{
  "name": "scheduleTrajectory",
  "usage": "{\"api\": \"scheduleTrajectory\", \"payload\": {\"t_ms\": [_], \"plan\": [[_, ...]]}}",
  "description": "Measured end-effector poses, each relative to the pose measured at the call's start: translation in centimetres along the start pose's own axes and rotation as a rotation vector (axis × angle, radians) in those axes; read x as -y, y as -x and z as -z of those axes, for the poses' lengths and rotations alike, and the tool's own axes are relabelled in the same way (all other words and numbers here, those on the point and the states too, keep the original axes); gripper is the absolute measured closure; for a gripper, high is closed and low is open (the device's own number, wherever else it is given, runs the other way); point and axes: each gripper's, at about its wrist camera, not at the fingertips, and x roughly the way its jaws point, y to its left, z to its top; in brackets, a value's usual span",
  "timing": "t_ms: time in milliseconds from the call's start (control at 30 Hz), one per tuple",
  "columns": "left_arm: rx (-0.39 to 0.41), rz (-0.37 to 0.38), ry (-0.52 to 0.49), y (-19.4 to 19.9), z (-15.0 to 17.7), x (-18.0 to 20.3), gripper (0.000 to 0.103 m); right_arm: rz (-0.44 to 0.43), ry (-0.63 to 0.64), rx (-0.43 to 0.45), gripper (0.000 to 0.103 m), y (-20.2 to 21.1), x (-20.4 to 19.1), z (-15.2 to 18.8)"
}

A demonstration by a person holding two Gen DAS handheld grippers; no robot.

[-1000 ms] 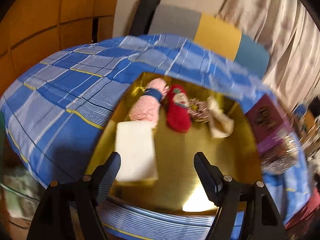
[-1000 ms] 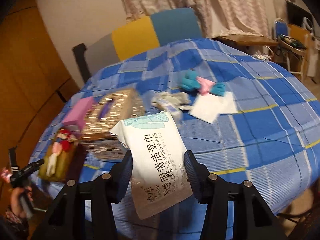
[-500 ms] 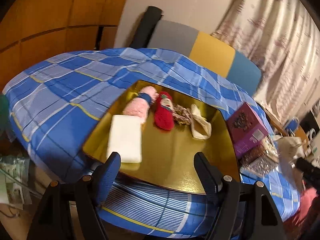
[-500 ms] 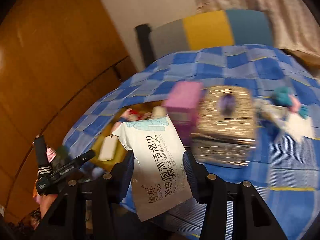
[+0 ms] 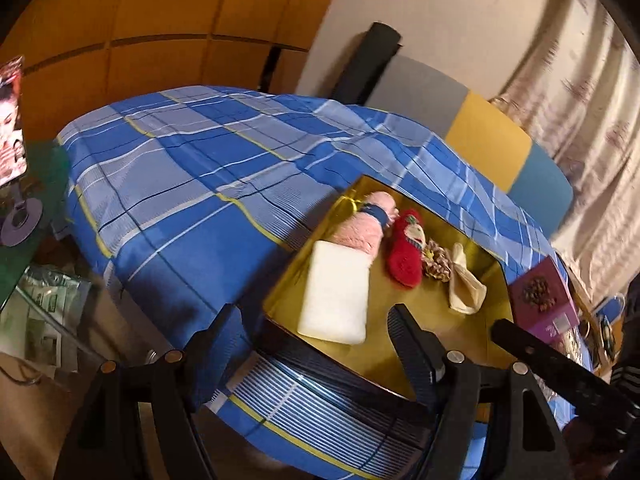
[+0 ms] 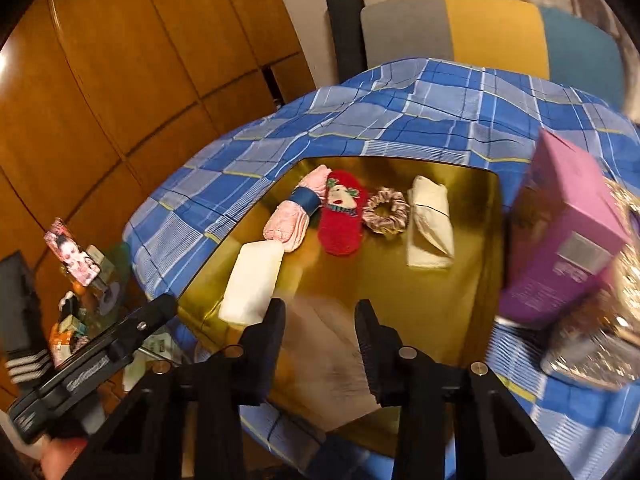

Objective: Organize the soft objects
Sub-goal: 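Carry the wipes packet into the gold tray and open the right tool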

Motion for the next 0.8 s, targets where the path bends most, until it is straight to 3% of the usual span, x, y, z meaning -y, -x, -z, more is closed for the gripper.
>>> {"api": "scheduleTrajectory", "payload": {"t_ms": [100,267,433,533,800], "plan": [[0.005,0.002,0.024,0.2,-0.4,-0.7,0.027,0.020,0.025,-0.027,0.065,-2.2,-1.2,-0.9],[0.017,0.018,0.049,0.6,-0.8,-1.1,0.027,0.023,0.000,-0.075,0.064,-2.4,-0.5,-1.0],[-0.026,0.092,0.041,0.0,-0.2,-0.1,0.027,0.065,-0.021,-0.136,0.061,-1.7,1.7,0.0],[-0.019,0.107,0.009,0.3,0.2,0.8,0.027,0.102,-0.035,-0.199,0.061,-1.7,2.4,0.7],[-0.001,0.097,0.008,0.7,0.1,0.8,0.027,0.068,-0.003,-0.370,0.062,-4.7,1.3,1.2]]}}
